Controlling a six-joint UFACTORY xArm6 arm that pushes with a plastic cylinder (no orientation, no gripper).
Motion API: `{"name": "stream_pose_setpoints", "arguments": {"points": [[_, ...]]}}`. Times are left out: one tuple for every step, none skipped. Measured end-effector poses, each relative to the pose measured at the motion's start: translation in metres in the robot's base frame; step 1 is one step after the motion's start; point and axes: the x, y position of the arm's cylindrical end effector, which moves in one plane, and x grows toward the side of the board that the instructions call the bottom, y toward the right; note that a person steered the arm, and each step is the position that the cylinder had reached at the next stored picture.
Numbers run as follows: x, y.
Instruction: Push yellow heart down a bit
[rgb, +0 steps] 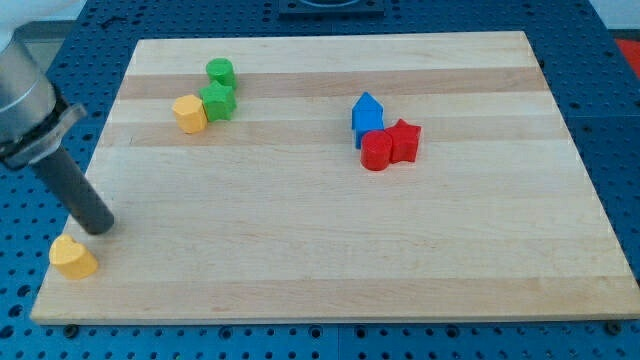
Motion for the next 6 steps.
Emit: {"name": "stream_pose_setpoints", "arguments": {"points": [[-0.012, -0.017], [-0.004, -0.044], [0.001, -0.044], [0.041, -0.044], [0.040, -0.045], [0.047, -0.039]]}}
